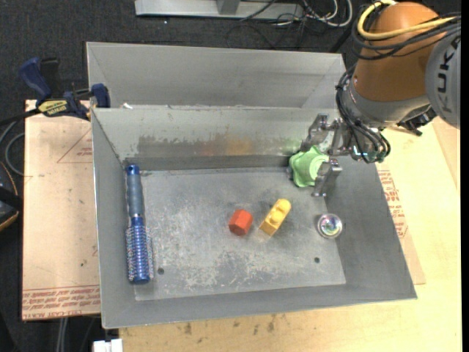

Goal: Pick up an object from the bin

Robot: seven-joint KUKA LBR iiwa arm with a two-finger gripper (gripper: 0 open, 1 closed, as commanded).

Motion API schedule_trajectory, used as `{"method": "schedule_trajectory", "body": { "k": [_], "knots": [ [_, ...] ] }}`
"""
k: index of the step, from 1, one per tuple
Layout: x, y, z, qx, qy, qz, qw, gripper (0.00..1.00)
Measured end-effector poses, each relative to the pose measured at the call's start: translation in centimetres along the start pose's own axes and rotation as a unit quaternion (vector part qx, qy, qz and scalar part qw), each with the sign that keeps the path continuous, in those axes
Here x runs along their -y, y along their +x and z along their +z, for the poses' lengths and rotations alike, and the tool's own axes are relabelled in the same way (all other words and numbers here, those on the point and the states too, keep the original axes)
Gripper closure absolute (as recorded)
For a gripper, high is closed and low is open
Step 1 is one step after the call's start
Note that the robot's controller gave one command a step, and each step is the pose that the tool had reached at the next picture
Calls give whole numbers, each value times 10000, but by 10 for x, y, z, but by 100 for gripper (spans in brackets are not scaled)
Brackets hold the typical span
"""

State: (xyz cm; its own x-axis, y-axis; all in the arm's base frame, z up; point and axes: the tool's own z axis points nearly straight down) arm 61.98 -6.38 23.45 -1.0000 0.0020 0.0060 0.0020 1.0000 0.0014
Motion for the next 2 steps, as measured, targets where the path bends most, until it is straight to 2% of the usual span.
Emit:
{"method": "schedule_trajectory", "body": {
  "k": [1, 2],
  "knots": [
    [56, -29, 161, 63, 14, -3877, 9218, 0],
    [-10, 10, 158, 101, 49, -3665, 9304, 0]
  ]
}}
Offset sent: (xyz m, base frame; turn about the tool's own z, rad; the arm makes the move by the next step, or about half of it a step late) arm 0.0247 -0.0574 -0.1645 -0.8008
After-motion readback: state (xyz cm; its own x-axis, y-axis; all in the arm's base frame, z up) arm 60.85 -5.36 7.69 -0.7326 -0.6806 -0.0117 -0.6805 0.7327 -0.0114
